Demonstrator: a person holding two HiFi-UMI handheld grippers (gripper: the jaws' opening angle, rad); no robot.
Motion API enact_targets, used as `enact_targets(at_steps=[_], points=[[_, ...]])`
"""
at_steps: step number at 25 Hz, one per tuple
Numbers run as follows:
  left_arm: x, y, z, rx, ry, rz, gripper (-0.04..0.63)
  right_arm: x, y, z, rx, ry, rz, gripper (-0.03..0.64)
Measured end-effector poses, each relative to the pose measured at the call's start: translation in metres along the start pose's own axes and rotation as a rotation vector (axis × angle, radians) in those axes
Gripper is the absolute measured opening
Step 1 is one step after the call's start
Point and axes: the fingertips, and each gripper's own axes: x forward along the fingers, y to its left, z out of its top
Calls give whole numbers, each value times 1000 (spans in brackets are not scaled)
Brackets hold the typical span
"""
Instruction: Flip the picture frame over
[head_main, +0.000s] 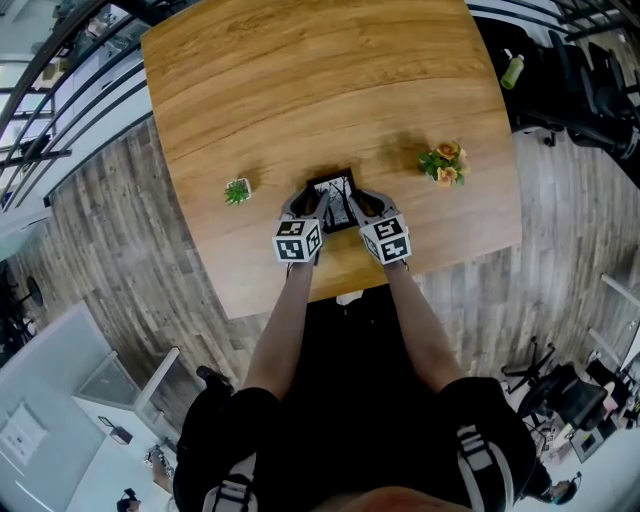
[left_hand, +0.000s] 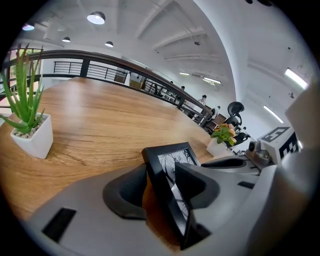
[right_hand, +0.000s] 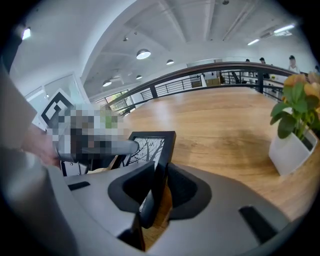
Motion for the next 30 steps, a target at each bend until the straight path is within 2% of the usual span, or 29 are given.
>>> enact_targets(at_steps=[7, 12, 16, 24, 27, 30], points=[[6, 3, -2, 24, 17, 28, 190, 4, -3, -1, -14, 9, -12, 92], [7, 3, -2, 88, 21, 58, 201, 4, -2, -1, -58, 24, -28, 97], [11, 2, -5, 185, 52, 83, 210, 5, -1, -1, -71, 42, -35, 100], [15, 2, -7, 257, 69, 89, 211, 6, -4, -4, -116, 49, -51, 109], [11, 3, -4, 302, 60, 100, 210, 5, -8, -4, -113, 45, -70, 139], [5, 4, -1, 297, 49, 100, 210, 1, -12, -4, -105, 39, -84, 164]])
